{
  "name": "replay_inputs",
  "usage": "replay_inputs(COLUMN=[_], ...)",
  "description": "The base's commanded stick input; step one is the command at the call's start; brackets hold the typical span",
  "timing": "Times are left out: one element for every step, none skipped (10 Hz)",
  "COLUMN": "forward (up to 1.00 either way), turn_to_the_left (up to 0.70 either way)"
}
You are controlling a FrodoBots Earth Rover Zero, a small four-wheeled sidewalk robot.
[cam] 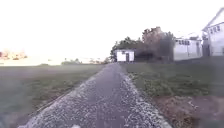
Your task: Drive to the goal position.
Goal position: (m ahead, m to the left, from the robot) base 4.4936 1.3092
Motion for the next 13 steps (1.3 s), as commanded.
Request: replay_inputs(forward=[0.70,0.70,0.70,0.70,0.70,0.70,0.70,0.70,0.70,0.70,0.70,0.70,0.70], turn_to_the_left=[0.00,0.00,0.00,0.00,0.00,0.00,0.00,0.00,0.00,0.00,0.00,0.00,0.00])
